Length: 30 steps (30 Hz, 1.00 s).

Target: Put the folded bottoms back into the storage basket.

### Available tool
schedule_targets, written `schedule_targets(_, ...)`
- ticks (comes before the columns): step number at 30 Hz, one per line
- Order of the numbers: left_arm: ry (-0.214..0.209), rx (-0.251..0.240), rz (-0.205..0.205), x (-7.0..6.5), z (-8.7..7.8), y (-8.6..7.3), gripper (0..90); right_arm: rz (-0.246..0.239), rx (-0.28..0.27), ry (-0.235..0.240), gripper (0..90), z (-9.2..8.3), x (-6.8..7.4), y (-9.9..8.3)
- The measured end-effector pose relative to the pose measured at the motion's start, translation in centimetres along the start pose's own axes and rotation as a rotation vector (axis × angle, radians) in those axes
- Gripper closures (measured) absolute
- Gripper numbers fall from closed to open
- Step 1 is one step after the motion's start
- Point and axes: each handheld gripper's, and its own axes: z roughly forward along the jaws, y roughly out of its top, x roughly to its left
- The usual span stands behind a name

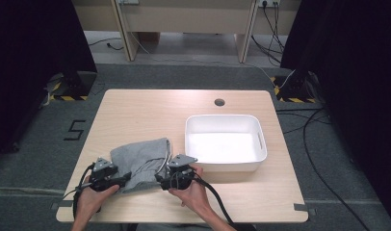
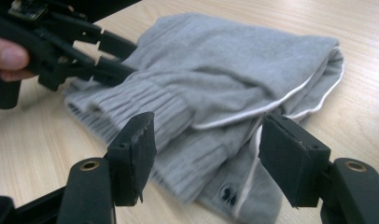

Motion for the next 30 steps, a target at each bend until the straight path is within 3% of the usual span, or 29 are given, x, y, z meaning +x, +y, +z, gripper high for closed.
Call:
schedule_targets(8,-0.044,0.026,0.029,-0.6,-1.5,-1.3,32.7,-0.002,0.004,-0.010,36.3,0.7,0.4,0.5)
schedule_targets(13,-0.059,0.039,0.050,-0.8,-2.0,-1.6,33.0,0.010,0.024,-0.046,34.8,1.6,0.2,0.6)
schedule_targets(16,-0.063,0.036,0.044,-0.7,-1.9,-1.6,32.9,-0.021,0.067,-0.082,34.5,2.4,0.0,0.3)
schedule_targets(20,-0.056,0.028,0.036,-0.7,-2.0,-1.6,31.5,-0.011,0.113,-0.092,34.5,3.0,-0.1,-0.8)
schedule_targets(25,-0.081,-0.004,-0.003,-0.2,-2.2,-1.3,25.4,-0.003,0.118,-0.085,34.6,2.2,0.4,-1.7)
schedule_targets(30,-0.054,-0.037,-0.047,0.5,-2.6,-0.8,22.8,0.014,0.105,-0.062,34.1,0.6,0.7,-2.3)
